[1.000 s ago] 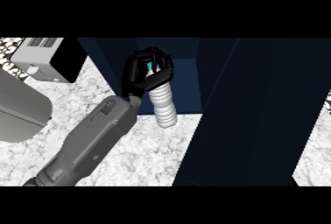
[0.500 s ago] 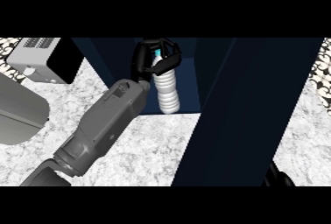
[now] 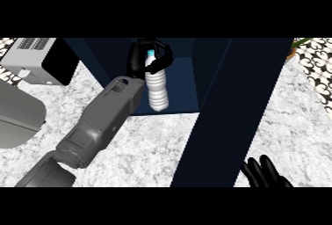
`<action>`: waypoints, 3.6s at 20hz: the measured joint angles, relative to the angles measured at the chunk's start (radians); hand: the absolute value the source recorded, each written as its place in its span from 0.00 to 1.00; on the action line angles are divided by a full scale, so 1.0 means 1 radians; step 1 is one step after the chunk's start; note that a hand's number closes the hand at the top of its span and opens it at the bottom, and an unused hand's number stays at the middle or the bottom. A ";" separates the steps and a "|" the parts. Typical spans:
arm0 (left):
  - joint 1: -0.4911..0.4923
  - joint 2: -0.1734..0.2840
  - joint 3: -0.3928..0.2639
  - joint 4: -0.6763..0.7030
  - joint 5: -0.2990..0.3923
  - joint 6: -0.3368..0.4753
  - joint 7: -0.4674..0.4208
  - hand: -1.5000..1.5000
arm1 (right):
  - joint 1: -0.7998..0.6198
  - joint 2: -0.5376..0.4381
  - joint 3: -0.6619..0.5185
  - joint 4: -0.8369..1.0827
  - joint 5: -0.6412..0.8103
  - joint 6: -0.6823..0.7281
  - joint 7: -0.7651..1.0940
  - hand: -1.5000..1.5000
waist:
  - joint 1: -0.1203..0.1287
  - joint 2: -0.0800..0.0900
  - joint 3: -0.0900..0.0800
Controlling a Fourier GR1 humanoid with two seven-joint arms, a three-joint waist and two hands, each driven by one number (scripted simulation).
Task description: Pick up the bottled water, place it into the cabinet and close the cabinet
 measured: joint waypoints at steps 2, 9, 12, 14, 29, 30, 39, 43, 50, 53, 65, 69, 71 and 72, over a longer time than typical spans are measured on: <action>-0.018 -0.012 0.011 0.043 -0.007 0.015 -0.006 1.00 | -0.002 0.001 0.004 0.001 0.000 -0.004 -0.001 0.00 | -0.004 0.002 0.000; -0.048 -0.031 0.045 0.140 -0.016 0.030 -0.029 1.00 | 0.007 -0.006 0.012 0.006 -0.006 -0.003 -0.041 0.00 | -0.016 0.007 0.000; -0.041 -0.032 0.053 0.171 -0.023 0.030 -0.048 1.00 | 0.011 -0.006 0.016 0.008 -0.008 -0.004 -0.054 0.00 | -0.018 0.009 0.000; -0.041 -0.027 0.054 0.189 -0.030 0.039 -0.059 1.00 | 0.021 -0.015 0.023 0.006 -0.009 -0.004 -0.065 0.00 | -0.023 0.009 0.000; -0.046 -0.038 -0.001 0.274 -0.118 0.177 -0.037 0.00 | 0.000 -0.030 0.009 0.010 -0.025 0.012 -0.071 0.00 | -0.039 0.019 -0.001; -0.044 -0.039 -0.001 0.276 -0.119 0.180 -0.037 0.00 | 0.003 -0.033 0.007 0.009 -0.026 0.012 -0.073 0.00 | -0.039 0.018 -0.001; -0.013 -0.034 0.027 0.216 -0.105 0.096 -0.117 1.00 | 0.006 -0.037 0.007 0.009 -0.031 0.012 -0.082 0.00 | -0.037 0.018 -0.002; -0.010 -0.027 0.070 0.153 -0.069 -0.018 -0.189 1.00 | 0.016 -0.037 0.018 0.010 -0.032 0.004 -0.087 0.00 | -0.028 0.012 -0.002; 0.023 -0.030 0.126 0.088 -0.024 -0.229 -0.281 1.00 | 0.028 -0.045 0.016 0.007 -0.032 -0.006 -0.088 0.00 | -0.006 0.003 -0.001; 0.029 -0.031 0.139 0.062 -0.014 -0.313 -0.276 1.00 | 0.036 -0.045 0.019 0.006 -0.031 -0.014 -0.085 0.00 | 0.009 -0.003 -0.001; 0.217 -0.037 0.119 -0.189 0.010 -0.591 -0.177 1.00 | 0.030 -0.076 0.009 -0.002 -0.014 -0.063 -0.050 0.00 | 0.058 -0.023 0.000; 0.306 -0.035 0.106 -0.339 0.031 -0.606 -0.119 1.00 | 0.037 -0.096 0.003 -0.002 -0.012 -0.071 -0.059 0.00 | 0.066 -0.027 0.001; 0.359 -0.030 0.090 -0.417 0.037 -0.618 -0.093 1.00 | 0.033 -0.110 -0.008 -0.001 -0.013 -0.064 -0.055 0.00 | 0.072 -0.028 0.001; 0.388 -0.026 0.082 -0.455 0.037 -0.623 -0.087 1.00 | 0.026 -0.115 -0.014 -0.001 -0.013 -0.061 -0.050 0.00 | 0.074 -0.028 0.002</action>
